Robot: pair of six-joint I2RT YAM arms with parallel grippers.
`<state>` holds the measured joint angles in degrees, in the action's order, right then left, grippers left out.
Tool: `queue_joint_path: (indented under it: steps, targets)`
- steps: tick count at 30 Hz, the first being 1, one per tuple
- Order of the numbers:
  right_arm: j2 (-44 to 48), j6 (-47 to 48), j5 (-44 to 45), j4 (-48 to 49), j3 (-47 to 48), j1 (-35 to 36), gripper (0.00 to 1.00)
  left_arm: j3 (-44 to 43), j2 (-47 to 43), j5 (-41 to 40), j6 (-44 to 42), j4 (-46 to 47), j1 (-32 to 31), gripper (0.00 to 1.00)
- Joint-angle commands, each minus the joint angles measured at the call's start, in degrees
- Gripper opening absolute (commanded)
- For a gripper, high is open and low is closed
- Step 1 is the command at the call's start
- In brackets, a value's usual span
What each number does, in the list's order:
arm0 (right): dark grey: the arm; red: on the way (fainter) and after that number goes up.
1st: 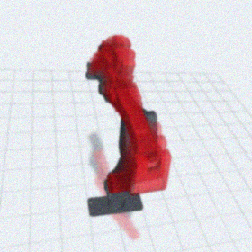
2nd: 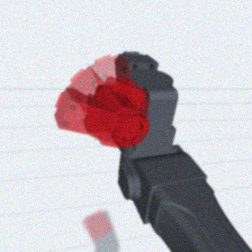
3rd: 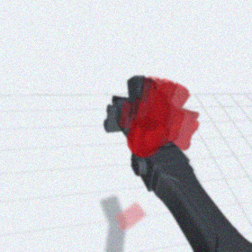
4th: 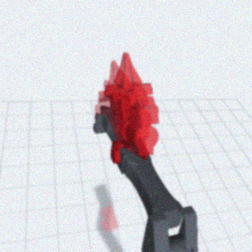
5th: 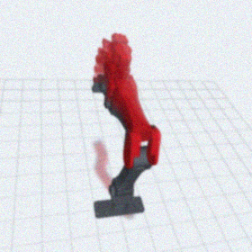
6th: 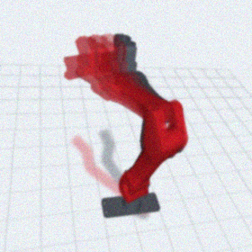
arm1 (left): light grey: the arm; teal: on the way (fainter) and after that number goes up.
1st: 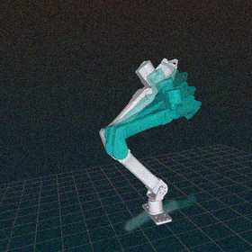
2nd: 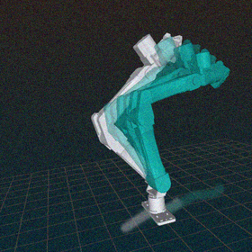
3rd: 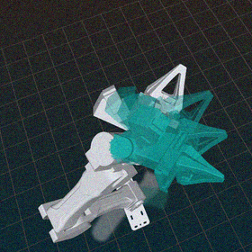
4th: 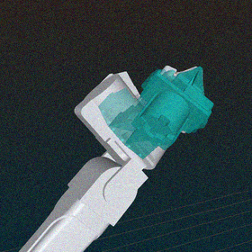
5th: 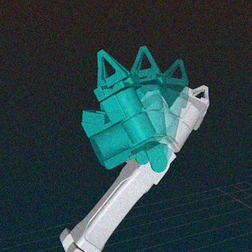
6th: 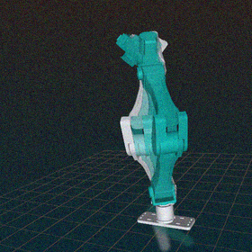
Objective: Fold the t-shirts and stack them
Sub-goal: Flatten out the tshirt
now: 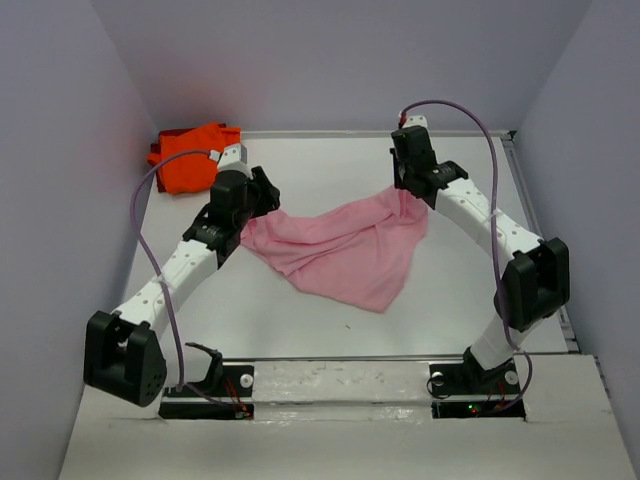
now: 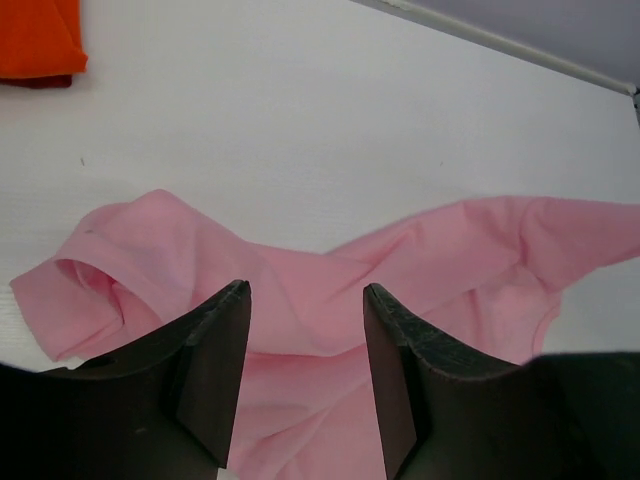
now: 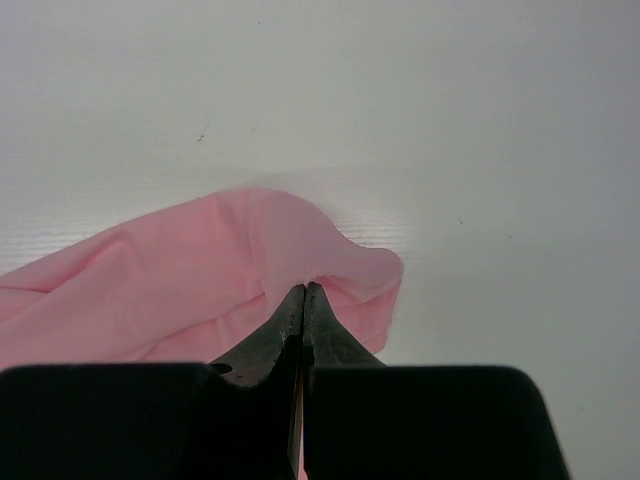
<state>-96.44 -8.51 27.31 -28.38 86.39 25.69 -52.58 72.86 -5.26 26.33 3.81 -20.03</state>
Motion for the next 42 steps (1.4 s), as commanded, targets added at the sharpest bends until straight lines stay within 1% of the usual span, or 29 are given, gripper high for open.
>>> queue_joint_path:
  steps: [1,5,6,8,10,14,18,23,28,31,39,40,42]
  targets:
    - [2.22,-1.33,-2.52,4.21,-0.25,0.41,0.0,0.72,-4.04,4.99,-4.0,-2.41,-1.85,0.59]
    - [1.96,-1.51,-3.4,5.0,-0.96,0.41,0.0,2.12,-4.48,4.99,-5.75,-5.74,-3.96,0.59]
    - [1.87,-1.42,-3.32,5.0,-0.87,0.41,0.0,2.91,-4.48,6.99,-6.46,-6.79,-4.31,0.59]
    - [1.79,-1.42,-3.23,5.0,-0.96,0.41,0.0,3.62,-4.13,8.5,-7.69,-8.28,-4.49,0.59]
    - [2.14,-1.77,-3.49,5.18,-1.22,0.41,0.0,4.06,-2.64,10.69,-10.49,-8.91,-4.49,0.59]
    - [2.14,-1.6,-3.76,5.35,-1.58,0.41,0.0,3.27,2.27,11.32,-11.29,-14.17,-5.19,0.57]
    - [2.4,-1.68,-3.75,5.44,-1.75,0.41,0.0,2.31,5.0,12.64,-14.45,-16.55,-6.68,0.57]
    - [2.93,-1.95,-3.58,5.44,-2.1,0.41,0.0,1.6,8.61,12.46,-17.44,-19.8,-8.88,0.57]
    - [2.84,-1.68,-2.88,5.44,-2.01,0.41,0.0,1.25,9.31,10.71,-16.75,-21.74,-10.55,0.56]
    - [3.45,-2.56,-3.31,5.44,-2.28,0.41,0.0,0.29,12.56,8.69,-16.83,-23.85,-10.82,0.54]
    - [4.33,-1.77,-2.53,5.44,-2.37,0.41,0.0,0.55,15.29,7.37,-16.22,-22.8,-12.4,0.52]
    - [4.6,-1.86,-2.61,5.44,-2.54,0.41,0.0,0.02,15.64,6.93,-16.31,-22.8,-12.31,0.51]
    - [4.69,-1.86,-2.79,5.44,-2.45,0.41,0.0,-0.94,17.13,6.31,-16.4,-22.97,-12.4,0.38]
